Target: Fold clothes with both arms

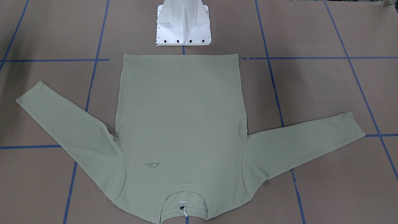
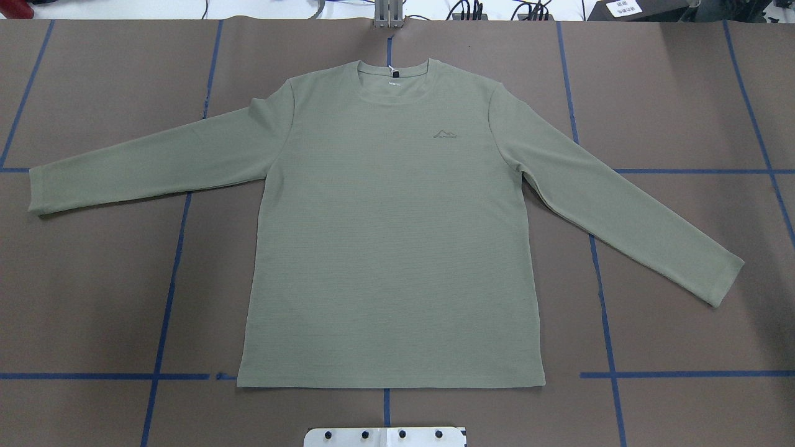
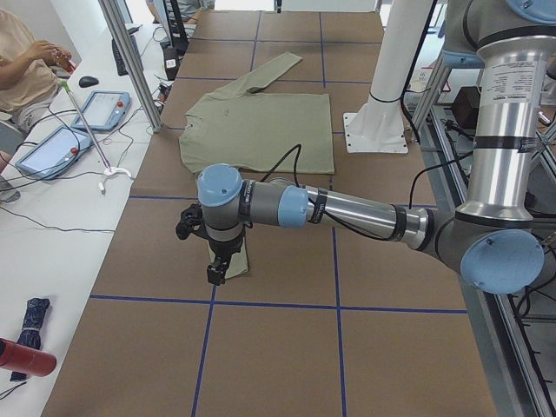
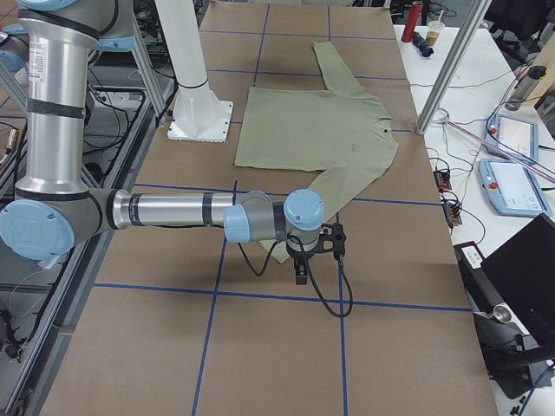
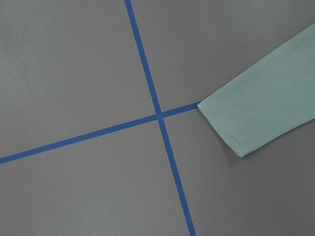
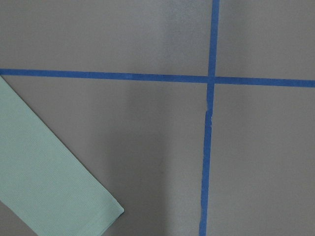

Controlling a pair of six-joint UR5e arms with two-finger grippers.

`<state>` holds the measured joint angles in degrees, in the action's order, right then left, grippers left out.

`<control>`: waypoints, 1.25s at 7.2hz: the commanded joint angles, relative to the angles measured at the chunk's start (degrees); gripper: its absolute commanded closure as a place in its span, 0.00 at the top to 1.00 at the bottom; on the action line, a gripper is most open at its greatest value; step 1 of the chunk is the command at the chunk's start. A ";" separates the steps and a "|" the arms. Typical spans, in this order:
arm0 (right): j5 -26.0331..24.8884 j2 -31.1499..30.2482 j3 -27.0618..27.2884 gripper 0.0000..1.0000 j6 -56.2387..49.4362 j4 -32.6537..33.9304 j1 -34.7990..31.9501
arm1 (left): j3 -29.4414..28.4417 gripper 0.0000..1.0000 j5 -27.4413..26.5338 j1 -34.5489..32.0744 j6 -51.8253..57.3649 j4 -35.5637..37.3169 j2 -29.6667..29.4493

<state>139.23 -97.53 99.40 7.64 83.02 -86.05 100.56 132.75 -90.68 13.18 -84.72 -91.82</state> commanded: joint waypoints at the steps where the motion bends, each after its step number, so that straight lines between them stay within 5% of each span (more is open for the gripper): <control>1: 0.86 -0.73 -0.09 1.00 10.05 -5.30 3.15 | 1.21 1.00 -0.12 0.07 -0.09 0.08 -0.11; 6: -1.77 -2.31 -7.01 0.93 39.67 -33.66 17.92 | 1.23 1.00 -0.03 0.68 -0.79 0.26 -0.46; 9: -2.03 -3.81 -10.89 0.92 45.68 -41.35 22.67 | 2.01 1.00 2.41 0.68 -6.93 -1.14 -0.11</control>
<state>137.48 -101.08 89.94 50.43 44.12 -65.44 102.10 133.33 -90.05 8.10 -85.22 -92.14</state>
